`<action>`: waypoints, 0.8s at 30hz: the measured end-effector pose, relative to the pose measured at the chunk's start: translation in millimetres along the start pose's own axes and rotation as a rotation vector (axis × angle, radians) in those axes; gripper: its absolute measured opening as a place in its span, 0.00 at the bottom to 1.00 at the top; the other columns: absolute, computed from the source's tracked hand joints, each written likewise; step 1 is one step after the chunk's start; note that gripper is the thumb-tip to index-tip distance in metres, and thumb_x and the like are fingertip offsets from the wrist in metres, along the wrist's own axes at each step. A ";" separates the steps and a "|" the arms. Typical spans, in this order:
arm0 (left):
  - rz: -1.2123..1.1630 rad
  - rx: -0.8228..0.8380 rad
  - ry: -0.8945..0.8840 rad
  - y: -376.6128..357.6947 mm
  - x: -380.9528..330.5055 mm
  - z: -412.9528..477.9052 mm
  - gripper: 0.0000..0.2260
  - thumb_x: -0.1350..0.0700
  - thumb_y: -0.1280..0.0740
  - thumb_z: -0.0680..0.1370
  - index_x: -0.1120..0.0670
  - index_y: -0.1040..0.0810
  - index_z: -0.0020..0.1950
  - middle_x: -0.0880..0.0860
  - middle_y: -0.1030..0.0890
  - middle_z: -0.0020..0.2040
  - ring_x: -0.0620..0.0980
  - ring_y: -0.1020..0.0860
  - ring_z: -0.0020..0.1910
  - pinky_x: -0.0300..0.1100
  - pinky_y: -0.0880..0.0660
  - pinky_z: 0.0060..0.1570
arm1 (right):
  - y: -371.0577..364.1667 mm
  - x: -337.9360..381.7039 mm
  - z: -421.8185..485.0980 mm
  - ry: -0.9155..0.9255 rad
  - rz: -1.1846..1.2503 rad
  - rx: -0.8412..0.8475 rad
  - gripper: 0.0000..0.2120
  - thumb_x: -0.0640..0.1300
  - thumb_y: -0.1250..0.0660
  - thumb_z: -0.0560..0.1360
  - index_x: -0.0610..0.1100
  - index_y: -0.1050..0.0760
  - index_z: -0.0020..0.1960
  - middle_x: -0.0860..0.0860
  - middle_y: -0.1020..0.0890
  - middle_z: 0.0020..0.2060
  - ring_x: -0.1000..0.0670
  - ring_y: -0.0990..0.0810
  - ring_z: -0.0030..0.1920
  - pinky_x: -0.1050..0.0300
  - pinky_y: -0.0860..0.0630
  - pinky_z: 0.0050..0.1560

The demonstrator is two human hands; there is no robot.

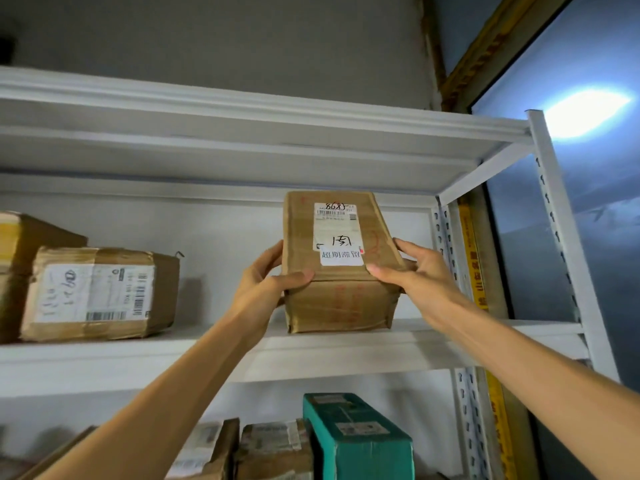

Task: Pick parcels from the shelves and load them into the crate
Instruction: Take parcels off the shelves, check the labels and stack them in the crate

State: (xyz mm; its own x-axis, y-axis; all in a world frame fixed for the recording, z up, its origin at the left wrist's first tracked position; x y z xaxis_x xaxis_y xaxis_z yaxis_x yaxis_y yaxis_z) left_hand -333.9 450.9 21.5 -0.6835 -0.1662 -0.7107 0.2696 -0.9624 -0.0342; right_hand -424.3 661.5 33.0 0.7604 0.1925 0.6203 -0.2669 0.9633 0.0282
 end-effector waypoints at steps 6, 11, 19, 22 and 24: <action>0.054 0.039 0.092 0.8 -8.5 -8.1 0.31 0.65 0.29 0.73 0.43 0.33 0.71 0.49 0.23 0.63 0.57 0.22 0.59 0.60 0.23 0.54 | 2.7 1.0 -11.7 0.013 -0.117 0.000 0.24 0.44 0.21 0.65 0.63 0.27 0.52 0.64 0.16 0.38 0.61 0.17 0.44 0.65 0.21 0.47; 0.028 0.008 0.080 -2.7 -7.1 -25.3 0.35 0.66 0.28 0.72 0.40 0.35 0.73 0.54 0.20 0.55 0.58 0.21 0.55 0.53 0.23 0.53 | -5.1 11.7 -29.8 0.005 -0.163 0.034 0.33 0.43 0.24 0.69 0.57 0.33 0.69 0.66 0.21 0.45 0.61 0.21 0.49 0.55 0.24 0.58; -0.106 0.012 -0.122 -11.5 -14.8 -48.4 0.37 0.68 0.28 0.70 0.42 0.33 0.74 0.54 0.20 0.61 0.56 0.22 0.61 0.55 0.22 0.58 | 6.4 37.5 -61.1 0.155 -0.240 -0.006 0.30 0.40 0.22 0.67 0.63 0.28 0.61 0.60 0.17 0.53 0.57 0.20 0.57 0.48 0.23 0.61; -0.166 0.042 -0.179 -24.1 -16.5 -49.9 0.33 0.63 0.26 0.70 0.40 0.31 0.70 0.53 0.19 0.60 0.53 0.20 0.59 0.49 0.20 0.53 | 20.7 54.0 -75.4 0.166 -0.264 -0.060 0.31 0.39 0.21 0.65 0.66 0.27 0.59 0.62 0.17 0.51 0.61 0.20 0.54 0.57 0.22 0.58; -0.229 0.085 -0.195 -34.7 -14.7 -50.9 0.32 0.62 0.26 0.71 0.40 0.31 0.70 0.52 0.19 0.62 0.53 0.21 0.60 0.44 0.19 0.50 | 30.5 66.0 -89.5 0.159 -0.315 -0.085 0.32 0.39 0.21 0.65 0.61 0.27 0.62 0.61 0.16 0.52 0.61 0.19 0.55 0.61 0.22 0.56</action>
State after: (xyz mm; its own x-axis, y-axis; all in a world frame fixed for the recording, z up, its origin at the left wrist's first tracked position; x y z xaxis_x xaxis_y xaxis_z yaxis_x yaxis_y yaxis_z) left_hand -298.7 497.7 -2.7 -0.8393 0.0265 -0.5430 0.0419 -0.9927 -0.1132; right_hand -329.2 720.3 4.7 0.8820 -0.0957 0.4615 0.0403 0.9909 0.1285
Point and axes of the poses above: each hand's wrist, its own z-axis towards the middle knuckle, its own y-axis out of the back of the hand, x = y × z, the point moved 4 cm from there along z, towards the middle knuckle
